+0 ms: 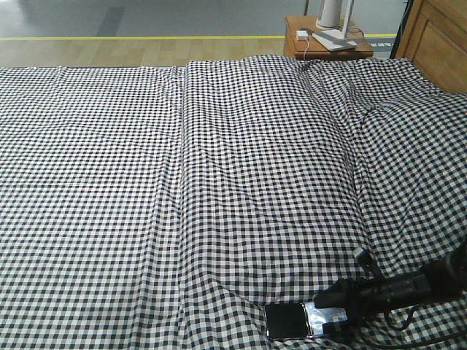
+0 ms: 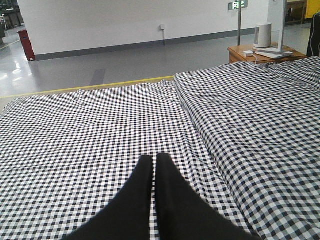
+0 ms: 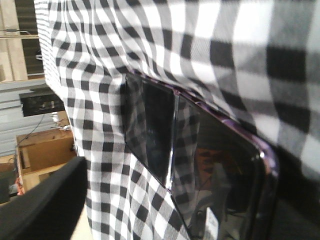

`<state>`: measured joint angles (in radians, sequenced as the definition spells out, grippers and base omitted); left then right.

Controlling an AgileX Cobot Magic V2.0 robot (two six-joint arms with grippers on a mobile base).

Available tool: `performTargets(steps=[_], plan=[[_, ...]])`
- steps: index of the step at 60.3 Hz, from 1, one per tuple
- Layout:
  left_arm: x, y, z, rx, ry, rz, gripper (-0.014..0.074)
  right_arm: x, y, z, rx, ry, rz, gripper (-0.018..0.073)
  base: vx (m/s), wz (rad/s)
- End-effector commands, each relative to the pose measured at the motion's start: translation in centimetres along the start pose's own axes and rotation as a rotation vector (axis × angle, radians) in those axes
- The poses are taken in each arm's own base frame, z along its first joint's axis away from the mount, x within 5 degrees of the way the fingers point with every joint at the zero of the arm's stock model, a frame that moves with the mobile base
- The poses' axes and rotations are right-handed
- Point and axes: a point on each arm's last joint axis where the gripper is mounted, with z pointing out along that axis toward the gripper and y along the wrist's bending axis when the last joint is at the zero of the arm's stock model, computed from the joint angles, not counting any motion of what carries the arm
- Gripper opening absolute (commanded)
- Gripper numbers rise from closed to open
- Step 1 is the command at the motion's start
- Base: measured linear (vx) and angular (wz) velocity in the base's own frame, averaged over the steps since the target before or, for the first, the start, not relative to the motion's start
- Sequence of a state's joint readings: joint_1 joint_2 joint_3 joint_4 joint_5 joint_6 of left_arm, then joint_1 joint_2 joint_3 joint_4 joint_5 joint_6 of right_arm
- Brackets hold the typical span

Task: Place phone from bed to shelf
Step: 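Close the right gripper on the black phone's edge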

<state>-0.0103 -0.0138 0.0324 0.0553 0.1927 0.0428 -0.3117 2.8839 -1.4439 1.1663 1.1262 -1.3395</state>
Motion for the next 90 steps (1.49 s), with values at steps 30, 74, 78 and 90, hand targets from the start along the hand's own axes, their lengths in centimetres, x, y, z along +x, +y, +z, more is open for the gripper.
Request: performTargets(steps=[30,74,78,90], plan=[[-1.5,0.1,-0.3,-0.003,-0.106,-0.009,0.0001,-0.9,2.0,-1.0,-0.087,-0.004,-0.049,-0.0015,0.0,0.0],[-1.5,0.1,-0.3,-0.003,-0.106,-0.009,0.0001,-1.0,9.8,-7.0,-0.098,-0.054,-0.199,-0.0004,0.0,0.0],[-1.5,0.1,-0.3,-0.003,-0.106,-0.009,0.0001,-1.0,11.6,-8.0,-0.086,-0.068,-0.22,-0.0003,0.0,0.0],[-1.5,0.1,-0.3,-0.003,-0.106,-0.009,0.0001,-0.3,17.3,-11.2,-0.017,-0.069,-0.304,-0.0002,0.0,0.0]])
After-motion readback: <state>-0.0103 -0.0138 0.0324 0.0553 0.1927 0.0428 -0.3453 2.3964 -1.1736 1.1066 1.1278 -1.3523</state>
